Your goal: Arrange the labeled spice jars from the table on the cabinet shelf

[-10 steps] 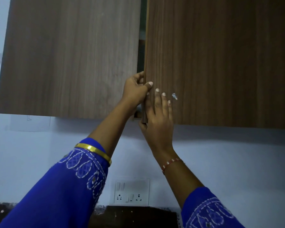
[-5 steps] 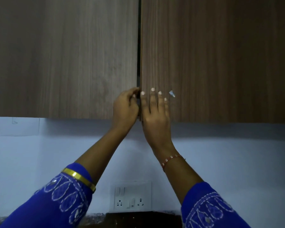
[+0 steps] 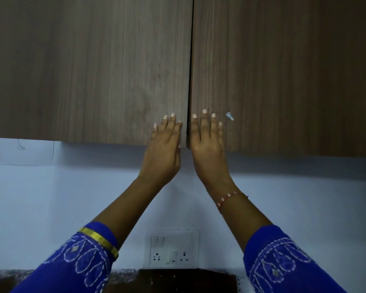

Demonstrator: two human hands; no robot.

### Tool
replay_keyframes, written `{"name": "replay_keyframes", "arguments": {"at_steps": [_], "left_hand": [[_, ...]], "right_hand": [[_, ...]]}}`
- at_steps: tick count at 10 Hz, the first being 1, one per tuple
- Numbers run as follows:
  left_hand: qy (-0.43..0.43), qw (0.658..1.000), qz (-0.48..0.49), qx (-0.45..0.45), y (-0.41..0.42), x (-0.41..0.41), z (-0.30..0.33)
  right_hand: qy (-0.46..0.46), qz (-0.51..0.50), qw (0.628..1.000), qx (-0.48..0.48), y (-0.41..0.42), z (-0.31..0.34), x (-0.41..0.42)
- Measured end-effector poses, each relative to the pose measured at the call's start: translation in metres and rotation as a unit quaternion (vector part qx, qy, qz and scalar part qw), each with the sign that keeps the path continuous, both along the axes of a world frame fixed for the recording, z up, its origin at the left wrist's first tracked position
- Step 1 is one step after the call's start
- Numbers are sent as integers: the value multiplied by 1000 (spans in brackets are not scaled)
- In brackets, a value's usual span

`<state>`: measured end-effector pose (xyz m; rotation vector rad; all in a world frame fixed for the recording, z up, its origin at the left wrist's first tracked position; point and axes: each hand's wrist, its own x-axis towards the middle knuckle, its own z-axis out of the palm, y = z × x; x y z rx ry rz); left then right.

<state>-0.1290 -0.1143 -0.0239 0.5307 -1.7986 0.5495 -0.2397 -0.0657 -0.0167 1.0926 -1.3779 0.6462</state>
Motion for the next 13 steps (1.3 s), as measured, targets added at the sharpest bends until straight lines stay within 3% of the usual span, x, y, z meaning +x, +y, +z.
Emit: {"name": "replay_keyframes", "arguments": {"at_steps": [3,8,11,13], "left_hand": [[-23,999,41,-17,-10,-4,-5],[-64,988,138,16,-9,-5,-19],[-120,983,118,67,9,8,-29],[-105,989,78,69,28,22,-35]], "right_hand": [[-35,57,992,103,-10,-5,-7],[-54,95,986,126,-1,-17,-5],[-77,90,977,179,19,-37,-1],[-57,70,985,146,42,-49,-1]]}}
